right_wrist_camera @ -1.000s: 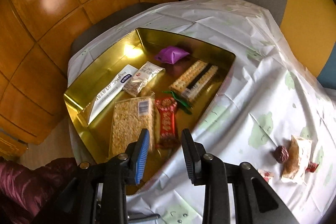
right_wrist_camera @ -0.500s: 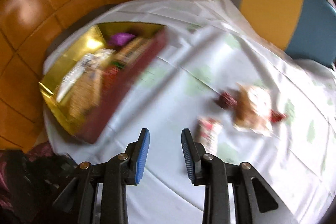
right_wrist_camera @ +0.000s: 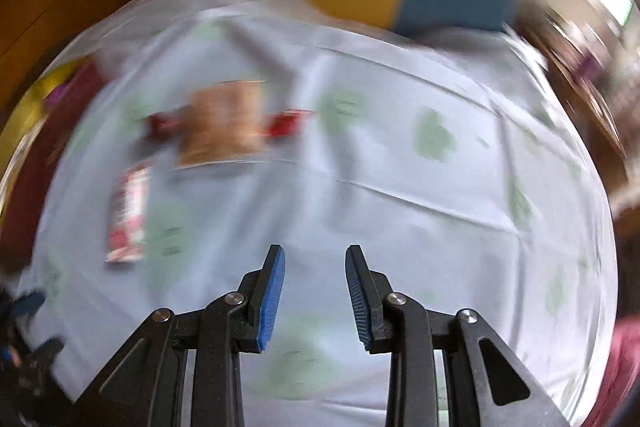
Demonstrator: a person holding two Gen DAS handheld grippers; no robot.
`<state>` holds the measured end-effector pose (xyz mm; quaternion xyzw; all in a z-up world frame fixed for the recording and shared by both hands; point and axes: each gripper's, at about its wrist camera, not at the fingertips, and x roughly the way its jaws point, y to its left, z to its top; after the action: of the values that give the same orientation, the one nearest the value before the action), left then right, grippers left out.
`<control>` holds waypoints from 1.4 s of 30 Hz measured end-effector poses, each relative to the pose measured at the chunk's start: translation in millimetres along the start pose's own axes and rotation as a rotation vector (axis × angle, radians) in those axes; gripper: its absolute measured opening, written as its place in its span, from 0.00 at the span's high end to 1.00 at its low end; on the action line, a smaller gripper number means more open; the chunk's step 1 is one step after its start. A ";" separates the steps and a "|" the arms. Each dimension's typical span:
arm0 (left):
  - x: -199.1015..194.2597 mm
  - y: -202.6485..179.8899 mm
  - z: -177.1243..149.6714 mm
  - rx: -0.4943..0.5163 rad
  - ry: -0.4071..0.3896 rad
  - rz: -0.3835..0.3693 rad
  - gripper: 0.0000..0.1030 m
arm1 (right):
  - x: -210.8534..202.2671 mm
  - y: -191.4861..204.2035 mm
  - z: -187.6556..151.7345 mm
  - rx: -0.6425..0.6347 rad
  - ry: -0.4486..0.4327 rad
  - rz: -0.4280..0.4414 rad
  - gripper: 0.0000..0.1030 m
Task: Organize snacks
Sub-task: 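Move the open right tool back over the table toward the remaining snacks, then grasp the white pink-rose bar with the left tool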
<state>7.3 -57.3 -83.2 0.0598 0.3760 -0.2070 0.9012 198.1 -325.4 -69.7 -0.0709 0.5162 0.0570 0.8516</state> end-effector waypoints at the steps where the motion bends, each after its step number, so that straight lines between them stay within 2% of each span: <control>1: 0.1 -0.2 0.3 -0.001 0.002 0.002 0.53 | 5.6 -10.5 -1.0 0.043 0.023 -0.043 0.69; 3: 0.4 -0.9 0.7 -0.001 0.006 0.007 0.53 | 14.6 -25.0 -1.6 0.101 0.073 -0.144 0.69; 4: 0.5 -1.2 1.0 -0.001 0.009 0.010 0.53 | 19.7 -32.2 -2.8 0.130 0.104 -0.160 0.69; 6: 0.9 -2.1 2.4 -0.003 0.017 0.018 0.53 | 25.3 -41.2 -4.7 0.174 0.143 -0.166 0.69; 11: 2.4 -6.0 8.6 -0.007 0.052 0.045 0.52 | 21.4 -43.6 -5.4 0.176 0.142 -0.146 0.69; 14: 2.7 -4.9 16.3 -0.040 0.074 0.036 0.52 | 24.2 -41.2 -5.9 0.174 0.150 -0.150 0.69; 22: 11.0 -6.5 64.8 -0.104 0.077 0.013 0.52 | 17.9 -31.4 -3.4 0.170 0.120 -0.141 0.69; 26: 29.2 -1.5 94.6 -0.181 0.103 -0.022 0.52 | 13.0 -30.3 -2.3 0.174 0.102 -0.131 0.69; 34: 79.6 0.8 137.7 -0.248 0.167 0.026 0.53 | 8.5 -29.1 -0.6 0.168 0.075 -0.122 0.69; 39: 115.2 3.1 144.2 -0.262 0.232 0.063 0.53 | 6.0 -33.3 0.8 0.184 0.059 -0.108 0.69; 40: 120.1 3.6 142.7 -0.262 0.242 0.078 0.53 | 6.8 -34.0 1.3 0.184 0.059 -0.107 0.69; 41: 120.5 3.5 141.3 -0.257 0.226 0.089 0.61 | 6.9 -34.1 1.5 0.184 0.058 -0.105 0.69; 42: 118.5 0.9 140.1 -0.226 0.201 0.107 0.74 | 6.8 -34.3 1.5 0.185 0.057 -0.103 0.69</control>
<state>174.0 -132.3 -67.0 -0.0016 0.4815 -0.1078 0.8698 208.3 -358.7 -72.9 -0.0198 0.5388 -0.0367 0.8414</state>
